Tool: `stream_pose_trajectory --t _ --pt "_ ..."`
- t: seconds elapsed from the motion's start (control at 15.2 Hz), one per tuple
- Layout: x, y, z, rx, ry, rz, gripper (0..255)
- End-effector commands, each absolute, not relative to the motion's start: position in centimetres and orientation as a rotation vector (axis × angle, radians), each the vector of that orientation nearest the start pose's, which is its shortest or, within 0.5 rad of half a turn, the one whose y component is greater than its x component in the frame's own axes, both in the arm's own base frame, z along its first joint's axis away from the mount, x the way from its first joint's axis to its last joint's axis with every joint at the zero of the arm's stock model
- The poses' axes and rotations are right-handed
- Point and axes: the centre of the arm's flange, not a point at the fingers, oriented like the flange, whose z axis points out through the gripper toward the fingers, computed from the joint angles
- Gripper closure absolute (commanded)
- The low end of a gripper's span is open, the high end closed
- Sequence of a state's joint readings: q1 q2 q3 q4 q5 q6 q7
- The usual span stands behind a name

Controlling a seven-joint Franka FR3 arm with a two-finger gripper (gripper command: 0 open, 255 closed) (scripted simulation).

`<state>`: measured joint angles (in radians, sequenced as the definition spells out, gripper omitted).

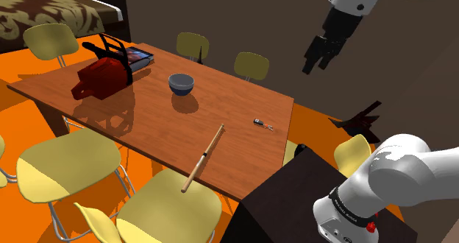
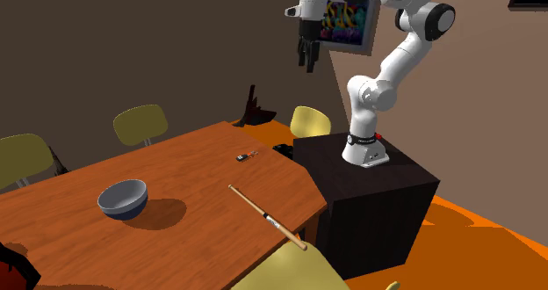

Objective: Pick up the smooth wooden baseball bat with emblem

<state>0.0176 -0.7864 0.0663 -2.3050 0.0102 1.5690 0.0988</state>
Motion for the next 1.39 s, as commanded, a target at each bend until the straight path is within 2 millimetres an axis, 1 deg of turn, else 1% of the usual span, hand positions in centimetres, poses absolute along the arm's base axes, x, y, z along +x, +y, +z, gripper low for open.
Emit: stream_pose_trajectory --t 0.0,0.66,1.32 --pt "30.6 3.4 61.4 -3.173 0.052 -0.083 0" --pt "34.5 9.4 50.2 -3.138 0.444 -0.05 0" --pt "39.6 14.4 39.0 -3.054 0.827 -0.016 0"
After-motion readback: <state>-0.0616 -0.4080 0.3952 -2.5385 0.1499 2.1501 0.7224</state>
